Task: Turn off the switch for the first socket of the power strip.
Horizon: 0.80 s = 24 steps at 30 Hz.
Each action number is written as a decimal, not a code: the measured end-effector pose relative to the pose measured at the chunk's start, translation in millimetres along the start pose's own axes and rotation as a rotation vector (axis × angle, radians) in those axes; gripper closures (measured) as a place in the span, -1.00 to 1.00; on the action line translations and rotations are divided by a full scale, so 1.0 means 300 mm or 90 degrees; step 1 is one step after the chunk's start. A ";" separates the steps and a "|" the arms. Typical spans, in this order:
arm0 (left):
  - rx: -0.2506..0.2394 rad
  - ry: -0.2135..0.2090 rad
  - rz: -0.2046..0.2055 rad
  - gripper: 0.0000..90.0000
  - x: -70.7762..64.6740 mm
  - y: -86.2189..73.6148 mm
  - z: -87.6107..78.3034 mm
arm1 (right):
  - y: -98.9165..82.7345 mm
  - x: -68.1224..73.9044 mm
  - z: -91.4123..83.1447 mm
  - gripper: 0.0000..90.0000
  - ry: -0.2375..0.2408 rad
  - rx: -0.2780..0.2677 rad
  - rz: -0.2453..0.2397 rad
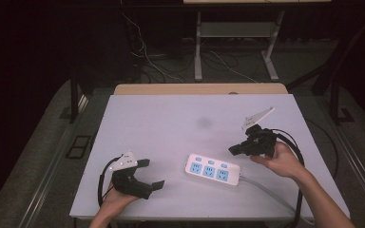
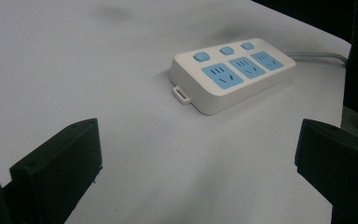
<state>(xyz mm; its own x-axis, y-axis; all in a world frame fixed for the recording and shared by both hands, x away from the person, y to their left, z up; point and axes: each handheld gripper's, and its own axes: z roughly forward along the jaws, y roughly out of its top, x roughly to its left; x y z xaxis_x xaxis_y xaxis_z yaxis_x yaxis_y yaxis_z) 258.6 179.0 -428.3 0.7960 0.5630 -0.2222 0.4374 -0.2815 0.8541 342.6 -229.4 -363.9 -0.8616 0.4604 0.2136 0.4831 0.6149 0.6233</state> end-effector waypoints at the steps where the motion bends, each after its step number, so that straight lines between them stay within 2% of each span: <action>1: 0.000 0.000 0.000 -1.00 0.000 0.000 -0.001 | -0.002 -0.001 -0.006 0.99 -0.001 -0.003 0.002; 5: -0.001 -0.001 0.000 -1.00 0.000 0.001 -0.001 | -0.011 -0.002 -0.032 0.94 -0.008 -0.024 0.009; 11: -0.003 -0.001 0.000 -1.00 -0.001 0.001 -0.002 | -0.030 -0.009 -0.070 0.60 -0.024 -0.057 0.040; 16: -0.003 0.000 -0.001 -1.00 -0.001 0.001 -0.003 | -0.049 -0.017 -0.097 0.13 -0.044 -0.091 0.064; 21: -0.003 -0.001 0.000 -1.00 -0.002 0.001 -0.002 | -0.071 -0.016 -0.119 -0.27 -0.079 -0.114 0.093; 24: -0.004 -0.001 0.000 -1.00 -0.002 0.001 -0.003 | -0.087 -0.016 -0.134 -0.73 -0.088 -0.124 0.105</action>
<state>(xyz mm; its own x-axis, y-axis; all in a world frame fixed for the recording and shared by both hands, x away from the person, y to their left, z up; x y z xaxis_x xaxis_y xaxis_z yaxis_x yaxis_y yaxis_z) 258.0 179.3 -427.5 0.7969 0.5614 -0.2231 0.4350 -0.2770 0.8568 328.0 -273.3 -351.0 -0.7378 0.6352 0.2285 0.5647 0.3954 0.7244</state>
